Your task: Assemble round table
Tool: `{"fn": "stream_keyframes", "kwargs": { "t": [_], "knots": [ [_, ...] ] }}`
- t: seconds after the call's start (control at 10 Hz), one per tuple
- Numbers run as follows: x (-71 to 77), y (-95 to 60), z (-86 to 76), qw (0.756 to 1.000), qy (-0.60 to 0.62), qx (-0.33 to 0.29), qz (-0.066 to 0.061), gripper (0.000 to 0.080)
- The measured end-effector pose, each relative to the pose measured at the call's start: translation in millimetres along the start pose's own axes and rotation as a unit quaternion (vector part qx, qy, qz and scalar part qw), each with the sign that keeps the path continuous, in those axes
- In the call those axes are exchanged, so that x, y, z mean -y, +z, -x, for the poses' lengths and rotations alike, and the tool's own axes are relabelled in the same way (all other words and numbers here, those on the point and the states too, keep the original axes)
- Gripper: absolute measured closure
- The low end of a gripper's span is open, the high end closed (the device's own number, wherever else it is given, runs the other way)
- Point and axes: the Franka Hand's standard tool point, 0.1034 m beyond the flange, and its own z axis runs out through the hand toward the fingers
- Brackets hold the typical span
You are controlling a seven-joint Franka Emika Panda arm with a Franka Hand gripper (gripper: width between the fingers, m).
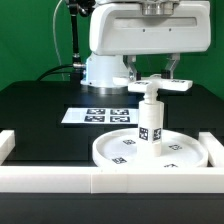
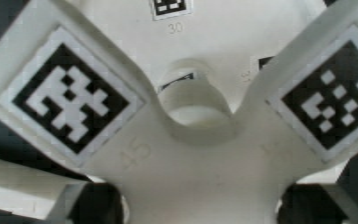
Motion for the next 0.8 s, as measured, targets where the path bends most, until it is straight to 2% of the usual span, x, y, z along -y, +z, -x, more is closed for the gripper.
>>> {"fn": "stream_keyframes", "kwargs": {
  "t": [0.8],
  "knots": [
    [-2.4, 20.8, 1.1, 1.000, -0.001, 0.010, -0.001, 0.0366]
  ]
}}
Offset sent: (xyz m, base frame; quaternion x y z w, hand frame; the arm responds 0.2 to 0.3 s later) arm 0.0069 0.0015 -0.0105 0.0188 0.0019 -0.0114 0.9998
